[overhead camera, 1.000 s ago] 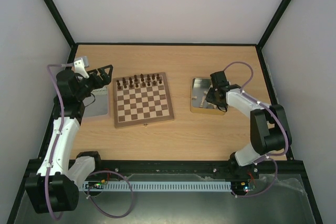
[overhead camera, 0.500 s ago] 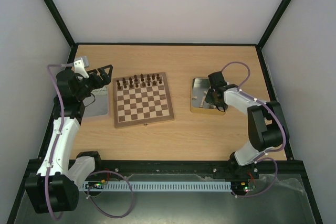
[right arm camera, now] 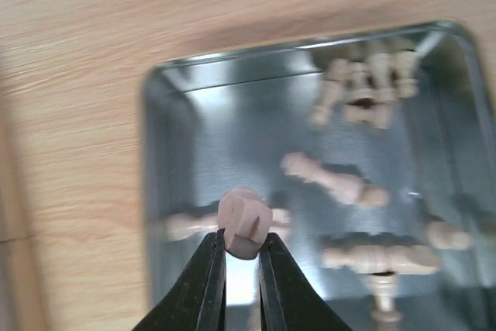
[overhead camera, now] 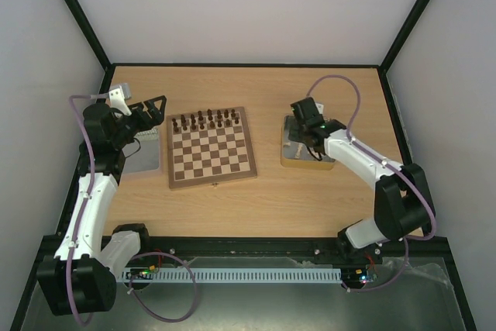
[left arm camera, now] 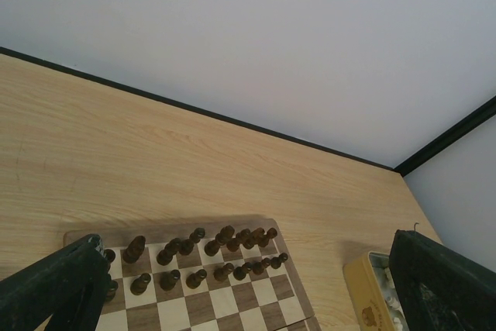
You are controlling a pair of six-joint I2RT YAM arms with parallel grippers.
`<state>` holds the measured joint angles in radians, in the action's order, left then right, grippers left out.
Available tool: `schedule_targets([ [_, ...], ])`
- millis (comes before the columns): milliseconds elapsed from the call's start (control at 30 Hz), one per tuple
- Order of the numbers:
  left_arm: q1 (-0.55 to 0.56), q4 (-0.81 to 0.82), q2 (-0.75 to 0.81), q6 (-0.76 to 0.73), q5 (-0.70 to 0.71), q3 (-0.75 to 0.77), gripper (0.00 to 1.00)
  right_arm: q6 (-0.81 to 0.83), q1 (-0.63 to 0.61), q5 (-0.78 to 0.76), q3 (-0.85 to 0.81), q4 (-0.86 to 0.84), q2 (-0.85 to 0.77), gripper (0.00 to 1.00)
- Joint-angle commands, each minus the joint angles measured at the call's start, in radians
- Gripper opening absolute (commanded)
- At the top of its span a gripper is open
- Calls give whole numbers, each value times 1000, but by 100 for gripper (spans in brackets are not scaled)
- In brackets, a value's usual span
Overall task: Set up the chess pieces on the board
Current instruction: Pick up the chess piece from the storage box, then place the chess piece on the chessboard.
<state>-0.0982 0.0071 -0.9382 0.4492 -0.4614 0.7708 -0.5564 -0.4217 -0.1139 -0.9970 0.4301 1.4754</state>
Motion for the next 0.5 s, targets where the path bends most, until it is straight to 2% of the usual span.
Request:
schedule_targets([
  [0, 2, 4, 10, -1, 5, -7, 100, 16, -127, -50, -80, 28, -5, 11],
  [200, 2, 5, 11, 3, 6, -9, 100, 15, -314, -47, -152, 7, 87, 11],
  [467, 2, 8, 11, 8, 6, -14, 100, 12, -498, -8, -216, 1, 262, 11],
])
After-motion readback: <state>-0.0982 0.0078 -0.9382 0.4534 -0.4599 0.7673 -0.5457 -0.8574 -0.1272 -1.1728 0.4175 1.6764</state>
